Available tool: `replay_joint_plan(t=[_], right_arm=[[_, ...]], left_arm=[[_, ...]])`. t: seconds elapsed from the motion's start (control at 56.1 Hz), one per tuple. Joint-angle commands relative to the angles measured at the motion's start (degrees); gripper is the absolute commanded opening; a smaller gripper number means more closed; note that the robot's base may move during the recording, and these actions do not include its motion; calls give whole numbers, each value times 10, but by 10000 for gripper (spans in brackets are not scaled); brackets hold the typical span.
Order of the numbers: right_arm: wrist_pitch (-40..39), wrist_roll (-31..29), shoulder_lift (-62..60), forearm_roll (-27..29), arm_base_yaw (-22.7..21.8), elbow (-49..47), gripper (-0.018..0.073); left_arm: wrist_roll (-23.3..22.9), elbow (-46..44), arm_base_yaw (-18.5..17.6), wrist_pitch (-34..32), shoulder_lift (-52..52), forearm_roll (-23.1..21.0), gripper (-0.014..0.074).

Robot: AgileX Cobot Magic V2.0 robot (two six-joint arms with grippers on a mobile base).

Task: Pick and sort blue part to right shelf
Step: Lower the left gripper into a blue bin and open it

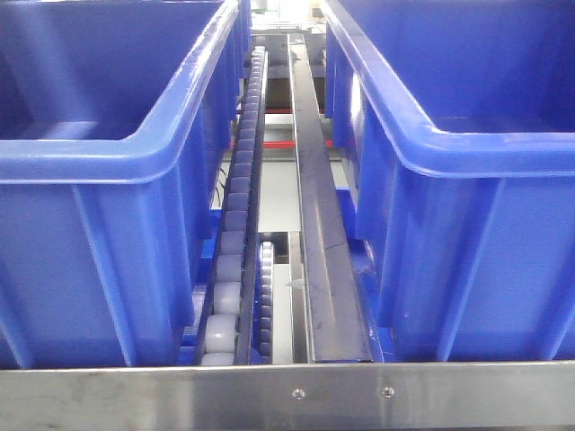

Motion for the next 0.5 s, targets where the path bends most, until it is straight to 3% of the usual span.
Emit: replay_joint_plan(t=[0.0,0.232,0.482], right_arm=[[-53,-3,9,7,-1,-16,126],[-53,-3,9,7,-1,-16,126],[-53,-3,9,7,-1,-16,126]], left_arm=[[0,-43,1,-45,55,0,332],[0,-89,1,-53,211,16,333],[0,-113,1,-60,301,17,374]])
